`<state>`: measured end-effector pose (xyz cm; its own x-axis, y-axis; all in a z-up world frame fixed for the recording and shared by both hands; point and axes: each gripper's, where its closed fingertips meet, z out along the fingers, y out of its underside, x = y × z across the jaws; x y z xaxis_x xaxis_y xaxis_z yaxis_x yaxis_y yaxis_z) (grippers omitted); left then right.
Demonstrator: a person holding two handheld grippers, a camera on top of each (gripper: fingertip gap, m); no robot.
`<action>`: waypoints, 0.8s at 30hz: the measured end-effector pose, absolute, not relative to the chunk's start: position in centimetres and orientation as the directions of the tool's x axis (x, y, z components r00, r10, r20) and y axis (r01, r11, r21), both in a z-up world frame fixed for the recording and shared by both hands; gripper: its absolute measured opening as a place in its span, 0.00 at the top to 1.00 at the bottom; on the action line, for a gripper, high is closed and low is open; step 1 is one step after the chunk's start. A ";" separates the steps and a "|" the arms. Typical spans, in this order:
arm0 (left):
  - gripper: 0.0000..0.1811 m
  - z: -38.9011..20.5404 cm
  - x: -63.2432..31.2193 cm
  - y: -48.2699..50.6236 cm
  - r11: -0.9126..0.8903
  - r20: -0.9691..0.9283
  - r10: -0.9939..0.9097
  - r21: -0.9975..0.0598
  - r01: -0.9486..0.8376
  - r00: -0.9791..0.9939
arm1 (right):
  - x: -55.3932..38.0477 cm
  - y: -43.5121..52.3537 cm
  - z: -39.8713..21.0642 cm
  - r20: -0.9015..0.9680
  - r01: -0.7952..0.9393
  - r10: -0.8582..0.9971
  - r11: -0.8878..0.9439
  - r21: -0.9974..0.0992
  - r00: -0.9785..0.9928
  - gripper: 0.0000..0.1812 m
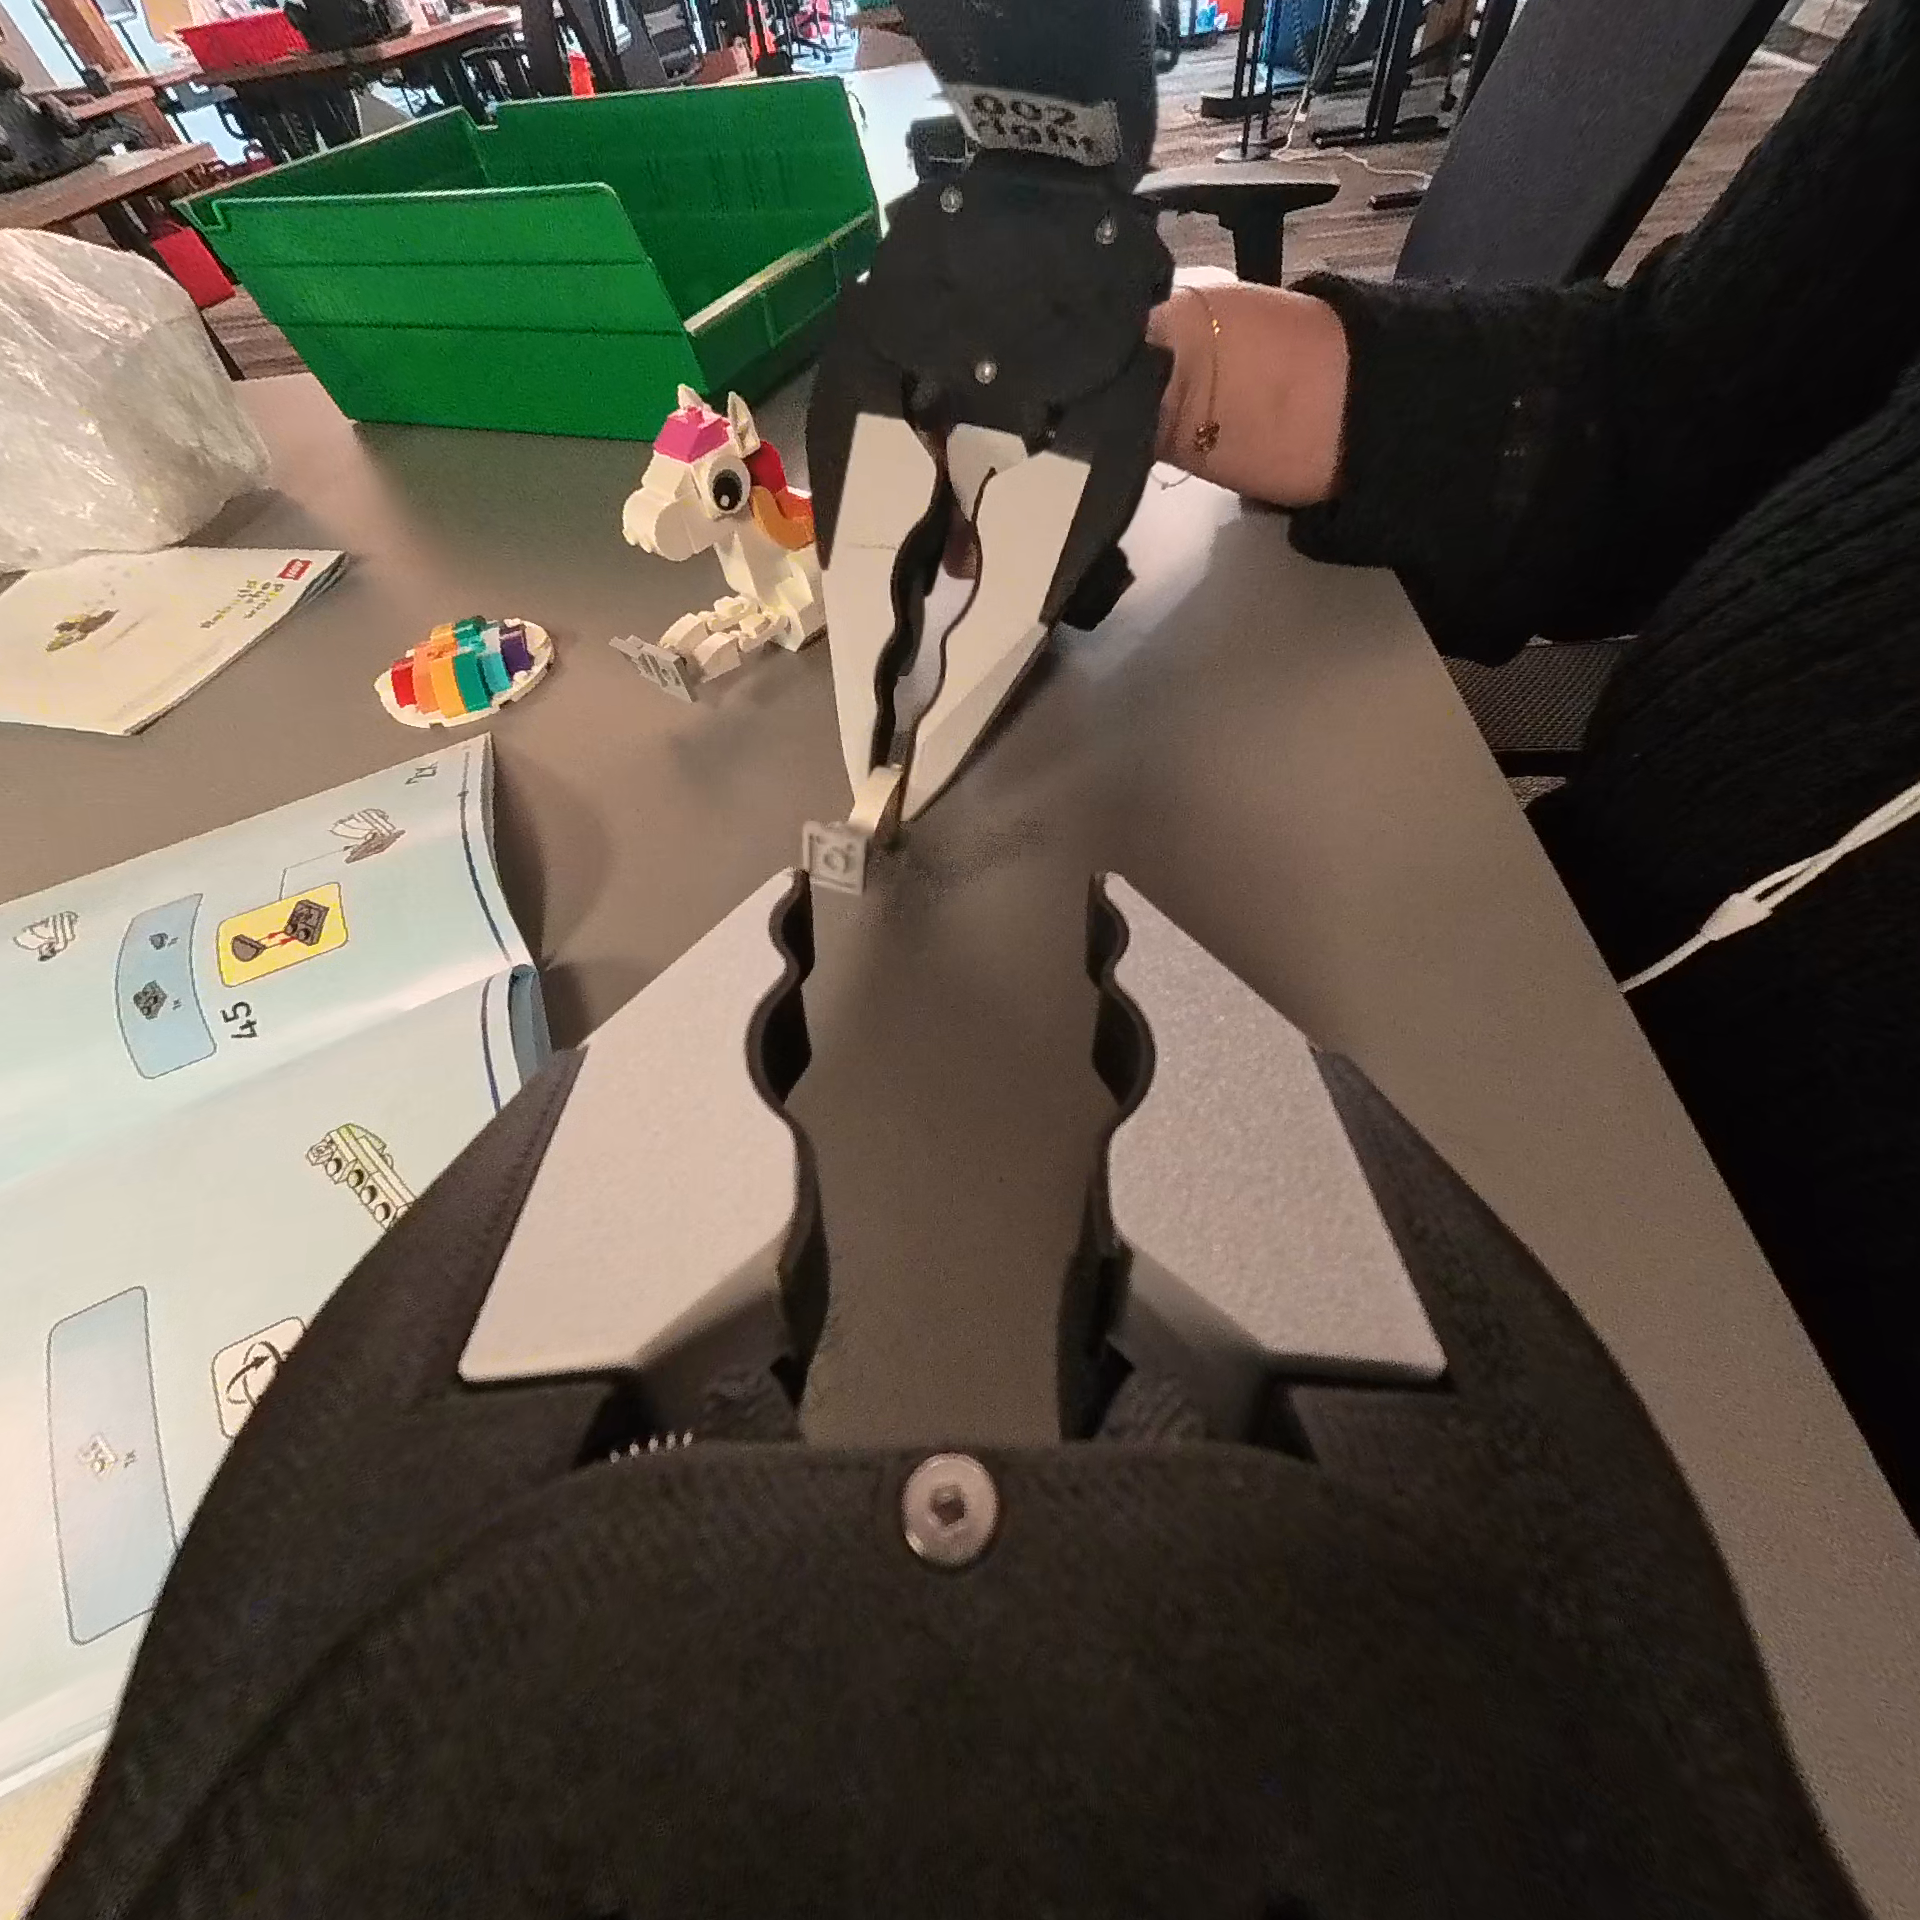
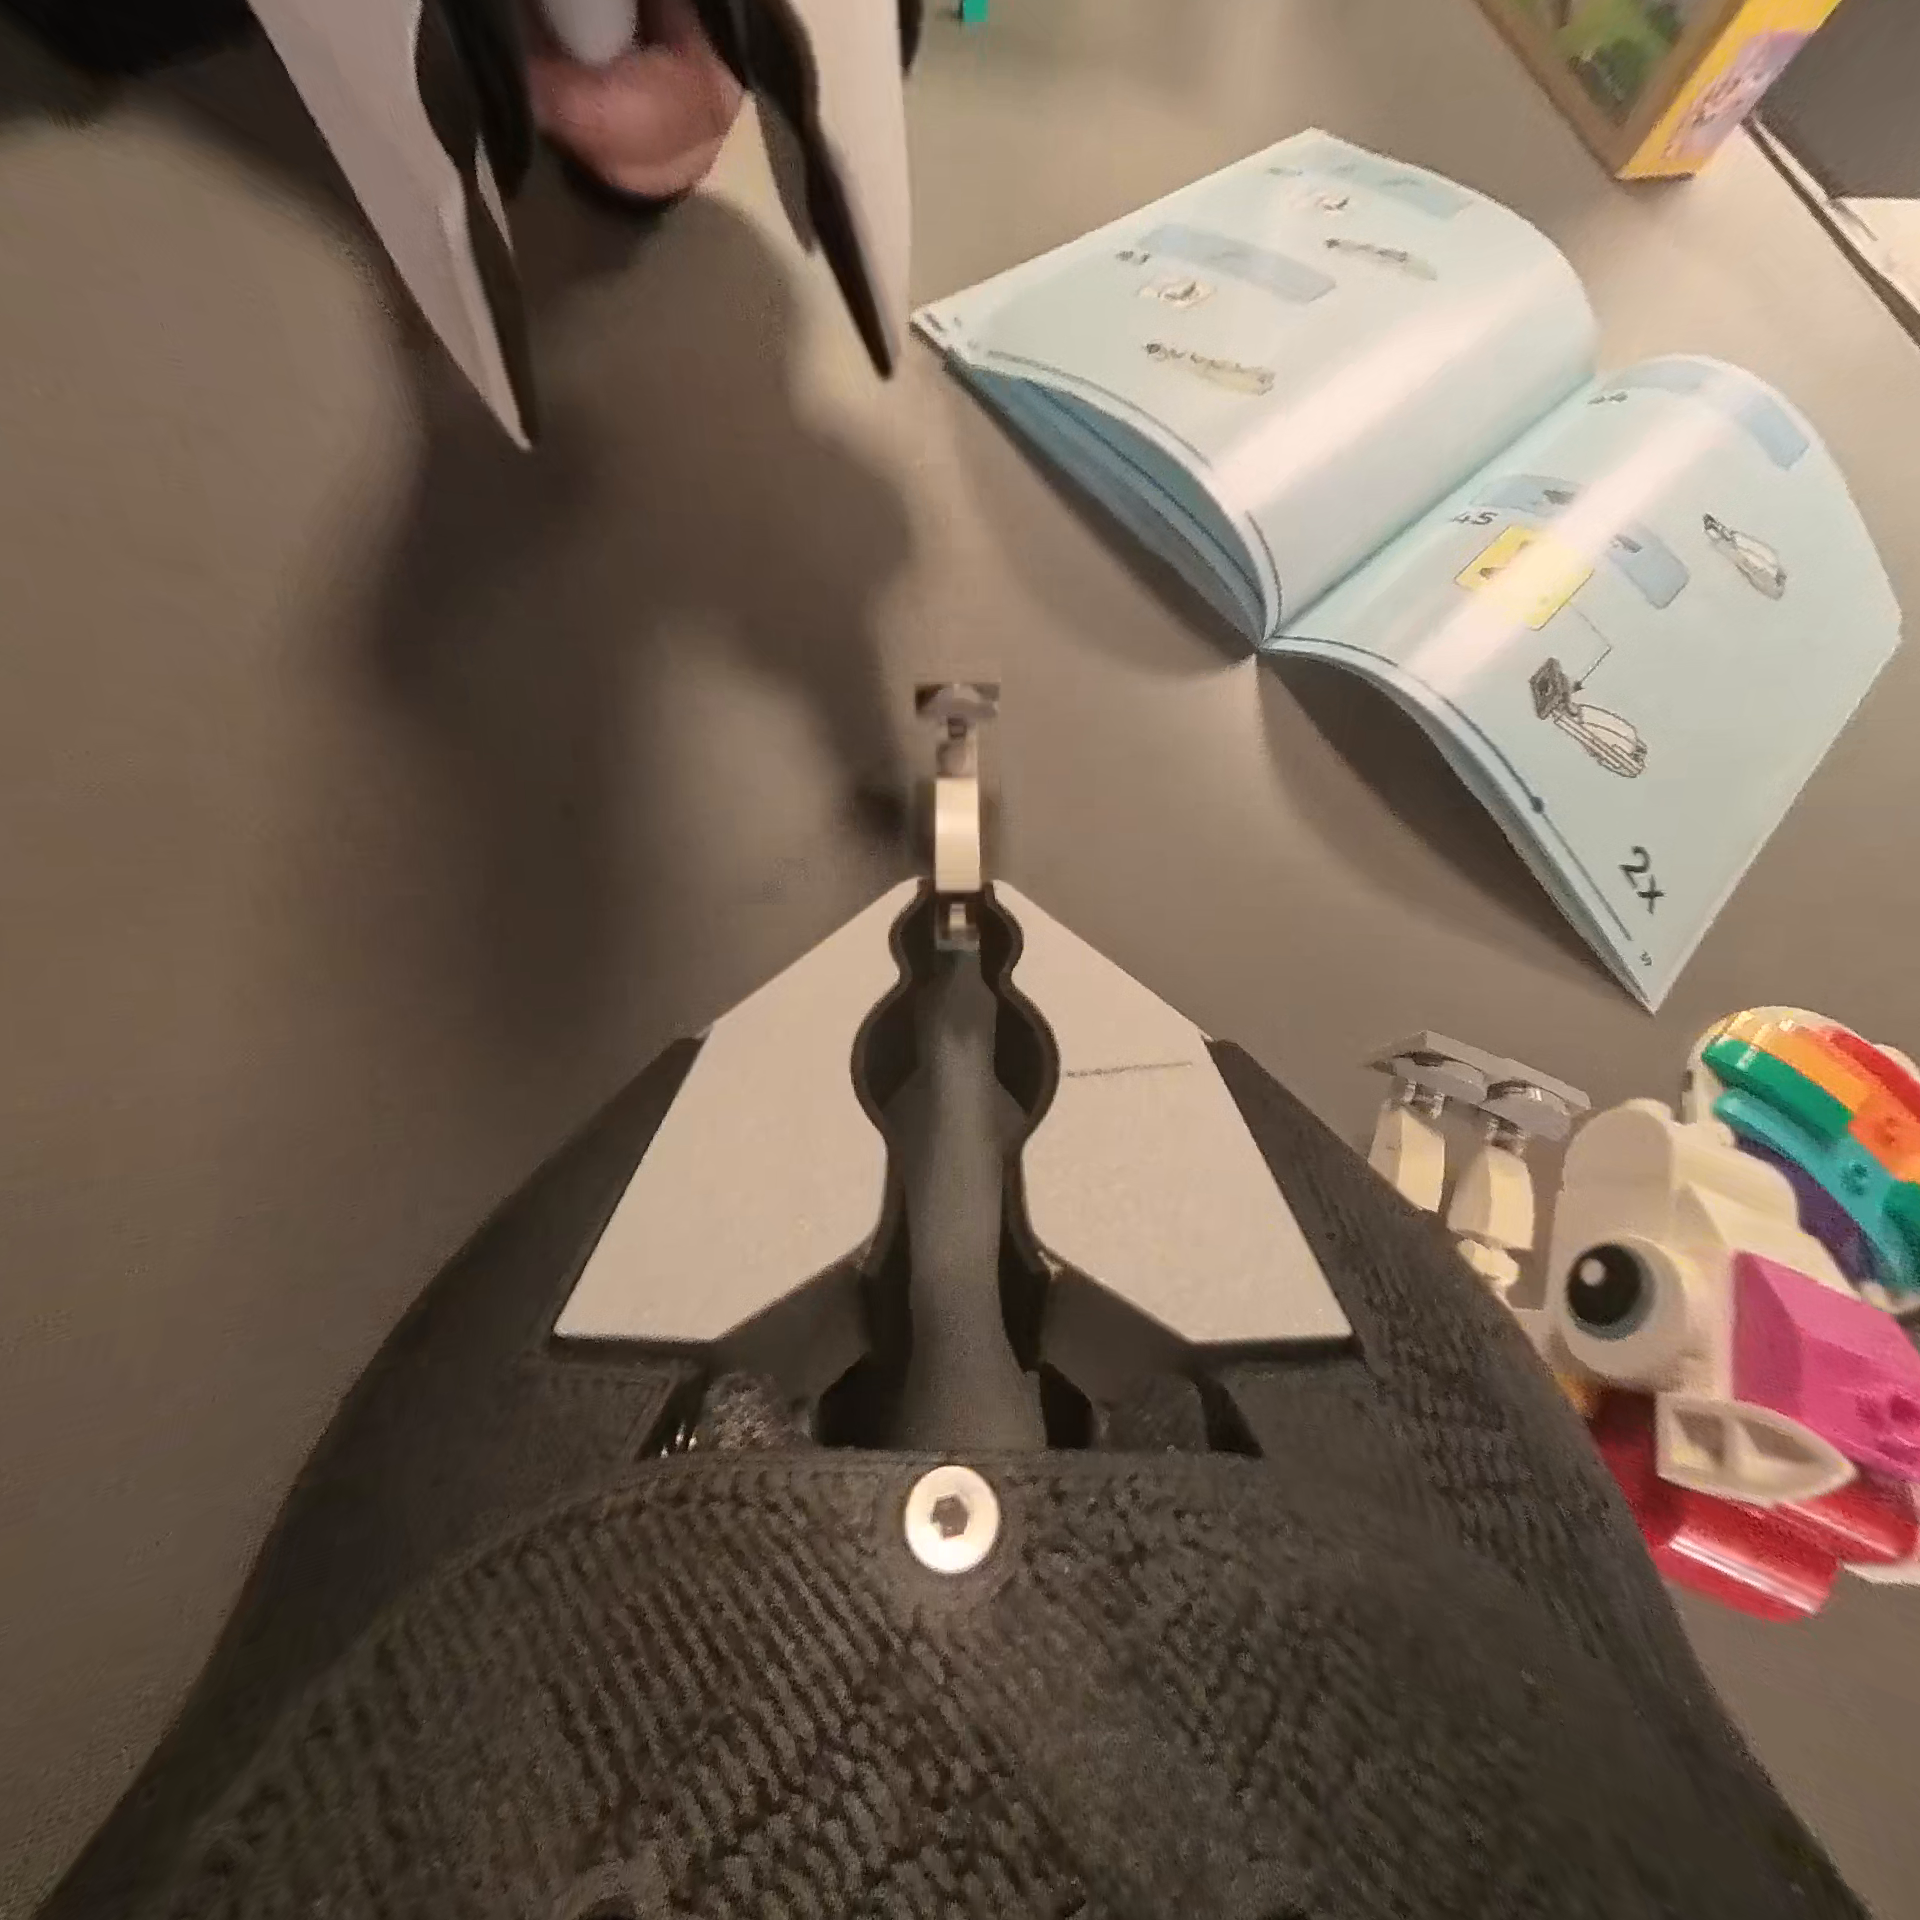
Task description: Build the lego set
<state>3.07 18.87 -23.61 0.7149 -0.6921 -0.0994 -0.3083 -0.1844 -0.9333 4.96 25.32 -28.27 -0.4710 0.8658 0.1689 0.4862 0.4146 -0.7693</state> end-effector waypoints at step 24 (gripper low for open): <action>0.85 -24.5 -5.8 20.6 -0.293 -0.469 -0.388 -0.753 -0.589 0.793 | 4.5 25.8 -18.2 0.598 -0.060 0.780 0.598 -0.799 -0.184 0.88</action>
<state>-5.81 20.56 -24.45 0.7934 -0.3878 -0.4692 -0.5887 -0.2930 -0.7534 4.49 25.83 -18.25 -0.1837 0.7802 0.5979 -0.0596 0.5983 -0.7991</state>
